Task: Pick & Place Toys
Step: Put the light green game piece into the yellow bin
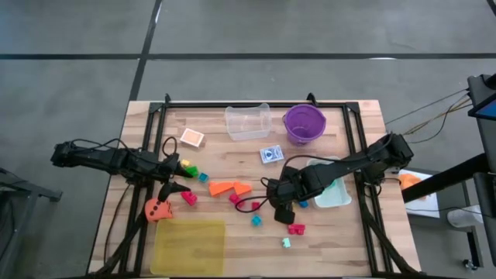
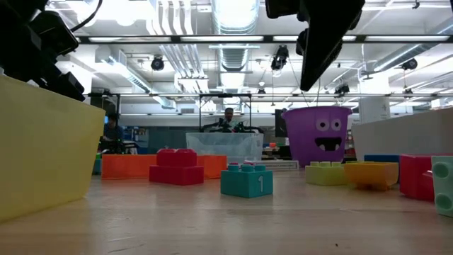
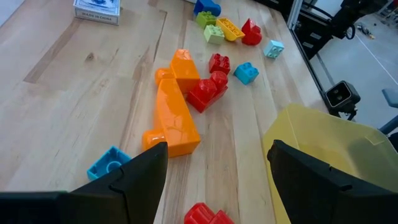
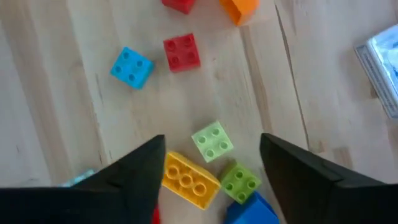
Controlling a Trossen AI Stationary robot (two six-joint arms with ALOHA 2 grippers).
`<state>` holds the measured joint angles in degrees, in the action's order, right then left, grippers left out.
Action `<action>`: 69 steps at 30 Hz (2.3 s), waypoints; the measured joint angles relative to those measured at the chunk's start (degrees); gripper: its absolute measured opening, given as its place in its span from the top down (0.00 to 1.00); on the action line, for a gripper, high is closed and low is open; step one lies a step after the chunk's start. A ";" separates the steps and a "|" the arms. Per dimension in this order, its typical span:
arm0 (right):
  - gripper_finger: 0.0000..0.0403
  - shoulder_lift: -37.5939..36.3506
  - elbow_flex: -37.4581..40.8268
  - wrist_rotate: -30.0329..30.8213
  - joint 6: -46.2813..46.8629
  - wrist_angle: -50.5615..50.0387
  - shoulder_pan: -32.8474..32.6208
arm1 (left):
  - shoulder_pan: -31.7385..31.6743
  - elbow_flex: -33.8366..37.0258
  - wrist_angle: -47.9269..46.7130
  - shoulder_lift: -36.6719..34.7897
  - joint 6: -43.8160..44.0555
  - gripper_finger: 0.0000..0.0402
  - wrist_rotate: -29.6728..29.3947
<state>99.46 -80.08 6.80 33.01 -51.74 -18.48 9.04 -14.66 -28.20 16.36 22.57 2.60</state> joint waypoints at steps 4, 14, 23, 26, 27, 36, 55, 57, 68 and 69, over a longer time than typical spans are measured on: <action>0.22 0.00 0.08 -0.67 0.00 1.59 0.00 | 0.00 0.00 0.00 0.00 0.00 0.32 0.01; 0.11 -0.02 5.79 1.13 -2.91 3.26 0.00 | 0.00 0.00 7.50 0.02 11.15 0.32 -4.10; 0.11 0.00 10.49 1.16 -11.81 8.89 0.00 | 0.00 0.00 13.28 0.02 15.79 0.32 -4.29; 0.11 0.00 11.59 1.17 -14.69 10.67 0.00 | 0.00 0.00 13.37 0.02 18.77 0.32 -4.36; 0.11 0.00 11.99 1.18 -15.56 11.54 0.00 | 0.00 0.00 13.44 0.02 19.70 0.32 -4.47; 0.11 0.00 16.85 1.20 -17.80 17.25 0.00 | 0.00 0.00 16.43 0.02 24.42 0.32 -5.08; 0.11 0.00 22.32 0.21 -17.64 25.73 1.66 | 0.02 0.00 16.86 0.02 34.70 0.32 -14.85; 0.11 -0.02 22.47 0.20 -17.99 25.81 1.60 | 0.02 0.00 16.84 0.02 36.05 0.32 -14.87; 0.11 2.84 22.05 0.85 -20.81 27.53 0.26 | 0.02 0.00 16.86 0.02 36.46 0.32 -15.75; 0.11 3.65 21.63 1.04 -20.94 27.42 -0.15 | 0.02 0.00 16.85 0.02 36.46 0.32 -15.75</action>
<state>103.11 -58.45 7.84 12.08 -24.32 -18.63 9.06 -14.66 -11.35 16.38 59.02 -13.15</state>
